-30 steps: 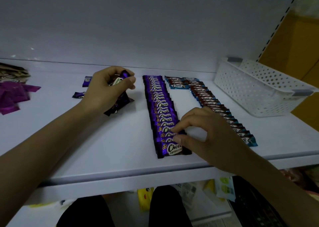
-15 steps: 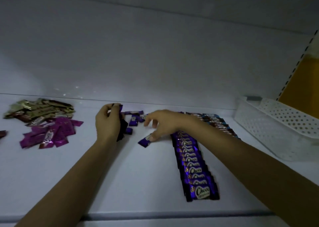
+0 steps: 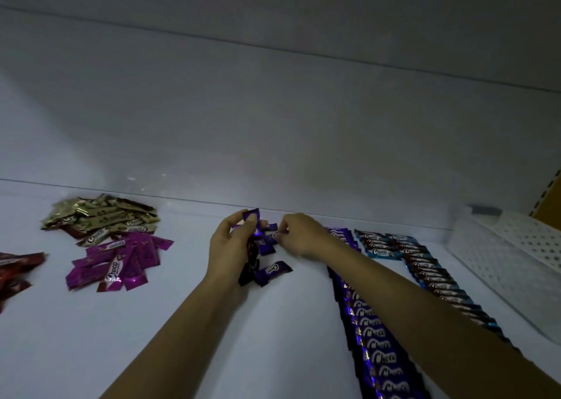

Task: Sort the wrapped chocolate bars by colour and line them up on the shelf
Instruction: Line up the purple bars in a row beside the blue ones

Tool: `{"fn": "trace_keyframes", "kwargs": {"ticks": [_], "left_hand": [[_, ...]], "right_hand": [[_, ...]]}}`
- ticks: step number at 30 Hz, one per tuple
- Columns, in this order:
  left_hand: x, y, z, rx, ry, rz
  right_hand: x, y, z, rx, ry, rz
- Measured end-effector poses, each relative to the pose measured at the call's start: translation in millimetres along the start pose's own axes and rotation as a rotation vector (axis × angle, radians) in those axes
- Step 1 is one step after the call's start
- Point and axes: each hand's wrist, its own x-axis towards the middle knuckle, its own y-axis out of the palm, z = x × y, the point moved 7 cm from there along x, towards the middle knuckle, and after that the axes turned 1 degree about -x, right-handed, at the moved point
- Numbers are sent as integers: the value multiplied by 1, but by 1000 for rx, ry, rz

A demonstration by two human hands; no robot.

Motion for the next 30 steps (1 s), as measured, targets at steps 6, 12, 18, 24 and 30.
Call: {"fn": "trace_keyframes", "kwargs": {"ticks": [6,12,18,24,30], "left_hand": [[-3,2,-4,112,132,24],[-5,19,-7,230,246,122],[-7,27,3,241,120,191],[-12,29,0,265,224,213],[-10,27,7,420,286,204]], "right_hand": [[-12,-23,6,559,-11,-112],[-50,-36,-4,835,-155,36],[-61,-37,-31,1000,-106,-63],[-65,-31,-36,987,-48,-4],[-47,-51,-52,1243,38,-297]]}}
